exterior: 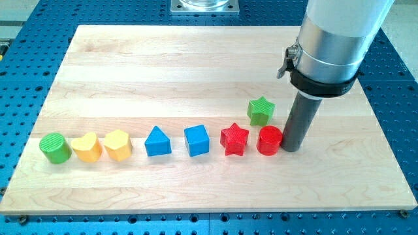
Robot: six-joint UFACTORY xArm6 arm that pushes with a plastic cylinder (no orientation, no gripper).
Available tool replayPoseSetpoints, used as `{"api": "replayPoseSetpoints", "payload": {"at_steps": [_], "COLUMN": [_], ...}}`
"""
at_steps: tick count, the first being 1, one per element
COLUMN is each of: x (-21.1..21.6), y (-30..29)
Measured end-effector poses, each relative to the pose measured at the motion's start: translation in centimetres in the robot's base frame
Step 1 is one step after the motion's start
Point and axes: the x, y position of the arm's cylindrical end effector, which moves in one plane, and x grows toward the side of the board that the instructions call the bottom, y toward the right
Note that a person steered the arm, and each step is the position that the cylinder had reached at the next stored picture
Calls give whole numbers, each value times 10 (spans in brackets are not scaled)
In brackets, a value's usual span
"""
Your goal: Separate the red blocks
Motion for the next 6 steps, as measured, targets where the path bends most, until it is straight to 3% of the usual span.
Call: {"api": "replayPoseSetpoints", "payload": {"at_steps": [4,6], "x": [-65,-23], "y": [-93,-109]}}
